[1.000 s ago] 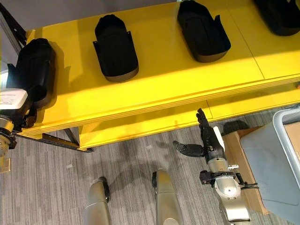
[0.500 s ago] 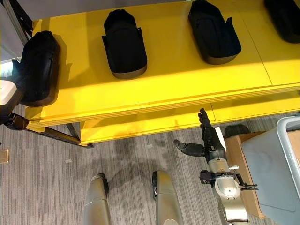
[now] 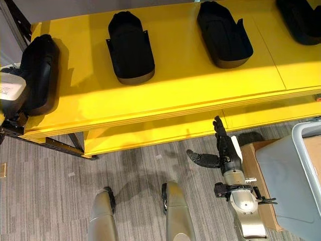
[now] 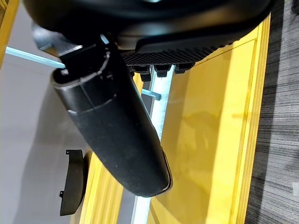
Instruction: Move parts from the plastic box to the shelf.
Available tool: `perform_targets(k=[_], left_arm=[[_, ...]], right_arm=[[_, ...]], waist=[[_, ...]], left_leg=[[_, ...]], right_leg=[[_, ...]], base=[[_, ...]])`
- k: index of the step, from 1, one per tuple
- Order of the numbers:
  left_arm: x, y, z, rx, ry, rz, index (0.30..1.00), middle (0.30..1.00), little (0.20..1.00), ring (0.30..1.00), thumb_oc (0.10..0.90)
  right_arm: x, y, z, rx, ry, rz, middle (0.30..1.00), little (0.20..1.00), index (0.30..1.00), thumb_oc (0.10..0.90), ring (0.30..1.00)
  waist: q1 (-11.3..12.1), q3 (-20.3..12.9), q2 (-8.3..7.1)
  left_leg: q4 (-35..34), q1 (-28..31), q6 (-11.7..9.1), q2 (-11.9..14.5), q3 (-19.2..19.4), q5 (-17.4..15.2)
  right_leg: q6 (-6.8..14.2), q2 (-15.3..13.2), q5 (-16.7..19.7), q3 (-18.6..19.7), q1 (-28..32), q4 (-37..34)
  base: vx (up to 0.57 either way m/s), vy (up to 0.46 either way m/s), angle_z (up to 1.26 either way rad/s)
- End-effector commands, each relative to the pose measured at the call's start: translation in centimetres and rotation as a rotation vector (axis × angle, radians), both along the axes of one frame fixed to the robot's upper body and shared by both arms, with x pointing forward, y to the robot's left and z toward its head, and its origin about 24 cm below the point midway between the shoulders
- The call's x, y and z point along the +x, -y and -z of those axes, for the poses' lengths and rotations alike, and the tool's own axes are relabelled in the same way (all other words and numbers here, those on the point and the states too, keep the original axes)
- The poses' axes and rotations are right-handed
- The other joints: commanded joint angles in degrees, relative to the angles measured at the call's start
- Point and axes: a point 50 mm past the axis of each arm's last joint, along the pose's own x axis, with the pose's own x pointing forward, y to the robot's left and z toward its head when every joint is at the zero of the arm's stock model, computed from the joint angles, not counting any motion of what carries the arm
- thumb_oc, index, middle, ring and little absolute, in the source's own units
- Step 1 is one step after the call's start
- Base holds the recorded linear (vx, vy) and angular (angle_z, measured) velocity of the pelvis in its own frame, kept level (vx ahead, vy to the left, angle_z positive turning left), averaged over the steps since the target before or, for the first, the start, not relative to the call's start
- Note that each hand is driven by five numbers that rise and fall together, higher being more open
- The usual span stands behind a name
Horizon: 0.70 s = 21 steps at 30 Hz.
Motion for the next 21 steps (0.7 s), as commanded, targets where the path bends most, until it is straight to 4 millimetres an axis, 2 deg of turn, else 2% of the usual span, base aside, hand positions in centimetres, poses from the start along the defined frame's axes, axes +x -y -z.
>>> perform_targets(k=[1,10,14,21], left_arm=[[-0.7,-0.5,-6.5,0.156,0.252,-0.025,1.000,1.000,1.000,1.000,0.900],[1.4,-1.3,-4.2,0.135,0.144,-0.071,1.000,1.000,1.000,1.000,0.900],[1.5,-0.3,-4.9,0.126,0.154,-0.035,1.000,1.000,1.000,1.000,0.900],[1.8,-0.9,-5.1,0.095,0.143,-0.064,1.000,1.000,1.000,1.000,0.900]], right_arm=[[-0.2,0.2,-5.1,-0.078,0.275,-0.021,1.000,1.000,1.000,0.900,1.000],[-0.2,0.0,-5.3,-0.071,0.291,-0.027,1.000,1.000,1.000,0.900,1.000],[-0.3,0.0,-5.2,-0.063,0.290,-0.022,1.000,1.000,1.000,0.900,1.000],[-0.2,0.0,-5.0,-0.054,0.280,-0.028,1.000,1.000,1.000,0.900,1.000]], waist=[[-1.4,-4.7,0.73],[-2.0,-4.7,0.65],[-1.7,-4.6,0.58],[-2.1,-4.7,0.32]], left_leg=[[2.3,2.3,4.7,0.2,3.0,-4.6],[2.4,2.5,4.8,0.4,3.4,-4.6],[2.4,2.4,4.8,0.3,3.3,-4.6],[2.7,2.2,4.8,0.4,3.4,-4.6]], right_leg=[[2.5,-1.4,1.2,4.0,3.9,-5.4],[2.7,-1.5,1.5,4.1,3.7,-5.3],[2.7,-1.5,1.5,4.1,3.8,-5.3],[2.6,-1.5,1.5,4.3,3.6,-5.2]], base=[[0.00,0.000,0.00],[0.00,0.000,0.00],[0.00,0.000,0.00],[0.00,0.000,0.00]])
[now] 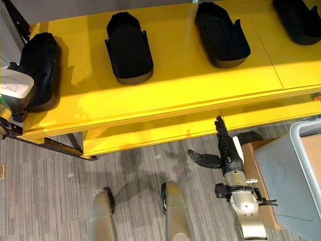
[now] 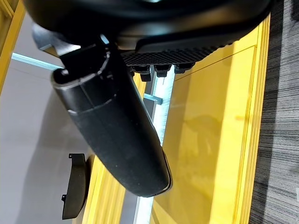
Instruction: Move parts from the plastic box to the shelf.
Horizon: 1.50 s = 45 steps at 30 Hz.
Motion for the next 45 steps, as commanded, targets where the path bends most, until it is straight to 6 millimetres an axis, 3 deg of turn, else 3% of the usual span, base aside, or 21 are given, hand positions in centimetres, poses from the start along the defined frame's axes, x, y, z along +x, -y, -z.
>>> perform_targets(k=[1,18,24,31,41,45], left_arm=[[0.0,-0.8,-5.2,0.022,0.174,-0.051,1.000,1.000,1.000,1.000,0.900],[2.4,-1.3,-4.7,-0.010,0.116,-0.120,1.000,1.000,1.000,1.000,0.900],[2.8,-0.1,-6.6,0.005,0.152,-0.080,1.000,1.000,1.000,1.000,0.900],[2.7,0.4,-7.3,0.010,0.184,-0.062,1.000,1.000,1.000,1.000,0.900],[3.2,0.3,-6.8,-0.027,0.169,-0.072,1.000,1.000,1.000,1.000,0.900],[3.4,1.5,-8.0,-0.047,0.205,-0.022,1.000,1.000,1.000,1.000,0.900]], right_arm=[[-0.1,-0.2,-4.9,-0.058,0.260,-0.045,1.000,1.000,1.000,0.900,1.000],[-0.1,-0.4,-4.6,-0.051,0.255,-0.066,1.000,1.000,1.000,0.900,1.000],[-0.2,-0.3,-4.4,-0.038,0.248,-0.061,1.000,1.000,1.000,0.900,1.000],[-0.2,-0.2,-4.4,-0.037,0.244,-0.056,1.000,1.000,1.000,0.900,1.000],[-0.1,-0.2,-4.4,-0.042,0.239,-0.064,1.000,1.000,1.000,0.900,1.000],[-0.1,-0.2,-4.4,-0.038,0.242,-0.061,1.000,1.000,1.000,0.900,1.000]], waist=[[-1.5,-4.5,0.81],[-2.4,-4.6,0.57],[-2.4,-4.6,0.53],[-2.2,-4.5,0.39],[-2.5,-4.5,0.48],[-2.5,-4.6,0.43]], left_leg=[[2.4,2.2,4.7,0.5,3.4,-4.6],[2.7,2.4,4.6,0.7,3.6,-4.4],[2.7,2.5,4.6,0.7,3.4,-4.4],[2.5,2.8,4.5,0.7,3.5,-4.4],[2.4,2.9,4.4,0.8,3.7,-4.3],[2.4,2.9,4.4,0.8,3.6,-4.4]], right_leg=[[2.6,-1.5,1.5,4.1,3.6,-5.4],[2.8,-1.7,1.6,4.3,3.5,-4.9],[2.7,-1.8,1.5,4.3,3.5,-4.7],[2.8,-1.7,1.4,4.3,3.7,-4.7],[2.8,-1.7,1.5,4.5,3.4,-4.6],[2.9,-1.7,1.4,4.4,3.6,-4.6]], base=[[0.00,0.000,0.00],[0.00,0.000,0.00],[0.00,-0.001,-0.01],[0.00,0.000,0.00],[0.00,0.000,0.00],[0.00,0.000,0.00]])
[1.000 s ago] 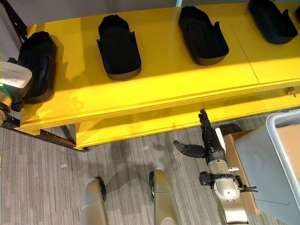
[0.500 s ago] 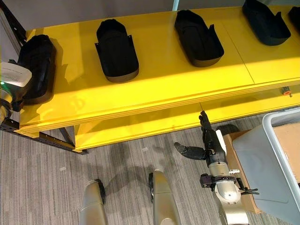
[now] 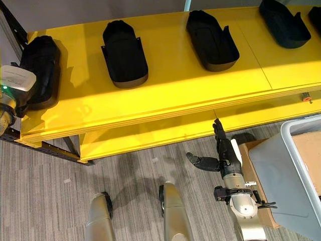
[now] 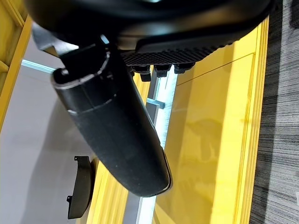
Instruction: Move parts from the plastic box to the shelf.
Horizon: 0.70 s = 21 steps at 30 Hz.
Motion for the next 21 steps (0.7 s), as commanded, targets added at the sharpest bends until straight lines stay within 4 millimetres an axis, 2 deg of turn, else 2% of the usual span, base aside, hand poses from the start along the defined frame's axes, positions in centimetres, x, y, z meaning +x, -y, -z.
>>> perform_targets(k=[1,21], left_arm=[[0.2,2.0,-7.8,-0.041,0.296,0.062,1.000,1.000,1.000,1.000,0.900],[0.1,2.8,-9.0,-0.027,0.338,0.096,1.000,1.000,1.000,1.000,0.900]], right_arm=[[0.4,0.1,-4.9,-0.031,0.255,-0.046,1.000,1.000,1.000,0.900,1.000],[0.3,0.2,-4.6,-0.028,0.238,-0.045,1.000,1.000,1.000,0.900,1.000]], waist=[[-1.1,-2.8,1.27],[-1.1,-2.6,1.27]], left_leg=[[1.7,3.0,4.3,0.8,2.8,-4.4],[2.3,3.0,4.4,0.8,2.7,-4.6]], right_leg=[[2.6,-1.8,1.1,3.4,4.4,-5.3],[2.6,-1.8,1.0,3.5,4.4,-4.7]], base=[[0.00,0.000,0.00],[0.00,0.000,0.00]])
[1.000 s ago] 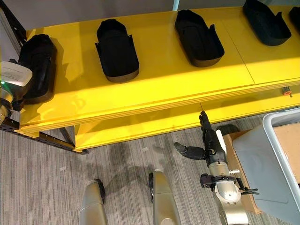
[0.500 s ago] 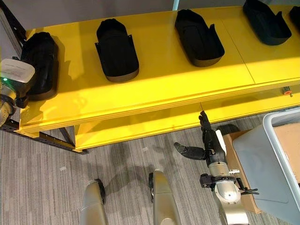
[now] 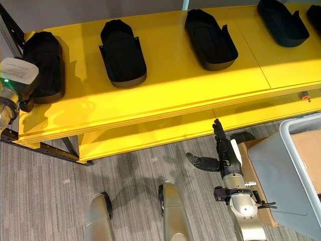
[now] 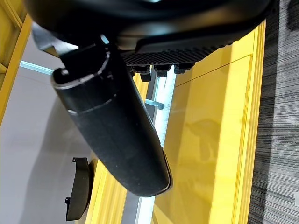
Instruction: Move parts from the plastic box to the shelf.
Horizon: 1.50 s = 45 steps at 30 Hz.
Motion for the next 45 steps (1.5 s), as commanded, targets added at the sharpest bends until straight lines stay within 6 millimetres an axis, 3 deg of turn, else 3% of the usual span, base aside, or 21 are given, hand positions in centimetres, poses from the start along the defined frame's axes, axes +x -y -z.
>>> perform_targets(k=[1,9,19,26,36,45], left_arm=[[-0.4,1.3,-7.6,-0.003,0.290,0.033,1.000,1.000,1.000,1.000,0.900],[-0.1,0.4,-6.8,-0.024,0.268,-0.010,1.000,1.000,1.000,1.000,0.900],[0.1,1.5,-8.0,-0.019,0.302,0.024,1.000,1.000,1.000,1.000,0.900],[-0.5,1.0,-8.2,-0.004,0.307,0.020,1.000,1.000,1.000,1.000,0.900],[-3.2,1.7,-9.8,0.055,0.396,0.105,1.000,1.000,1.000,1.000,0.900],[-6.1,0.3,-9.0,0.056,0.415,0.107,1.000,1.000,1.000,1.000,0.900]], right_arm=[[0.3,0.2,-4.6,-0.029,0.239,-0.044,1.000,1.000,1.000,0.900,1.000],[0.2,0.3,-4.5,-0.040,0.229,-0.048,1.000,1.000,1.000,0.900,1.000],[0.1,0.4,-4.4,-0.032,0.228,-0.043,1.000,1.000,1.000,0.900,1.000],[0.1,0.4,-4.4,-0.031,0.226,-0.044,1.000,1.000,1.000,0.900,1.000],[-0.1,0.7,-4.5,-0.026,0.237,-0.018,1.000,1.000,1.000,0.900,1.000],[-0.2,0.9,-4.4,-0.026,0.233,-0.001,1.000,1.000,1.000,0.900,1.000]], waist=[[-0.9,-2.7,1.38],[-1.1,-2.8,1.31],[-1.2,-3.0,1.19],[-1.0,-3.1,1.26],[0.4,-2.9,1.23],[1.5,-2.9,1.56]], left_leg=[[2.3,3.0,4.4,0.8,2.6,-4.6],[2.4,2.9,4.4,0.9,2.7,-4.5],[2.4,2.9,4.5,1.0,2.6,-4.5],[2.3,2.9,4.5,0.9,2.7,-4.5],[1.8,2.8,4.4,0.5,2.7,-4.5],[2.2,2.6,4.6,0.3,2.6,-4.8]], right_leg=[[2.6,-1.8,1.0,3.4,4.4,-4.7],[2.6,-1.7,1.2,3.5,4.3,-4.8],[2.5,-1.7,1.2,3.5,4.1,-4.7],[2.6,-1.6,1.4,3.5,4.2,-4.9],[2.6,-1.7,1.6,3.3,4.4,-5.4],[2.5,-1.6,1.6,3.4,4.1,-5.4]], base=[[0.00,0.000,0.00],[0.00,0.000,0.00],[0.00,0.000,0.00],[0.00,0.000,0.00],[0.00,0.000,0.00],[0.00,0.000,0.00]])
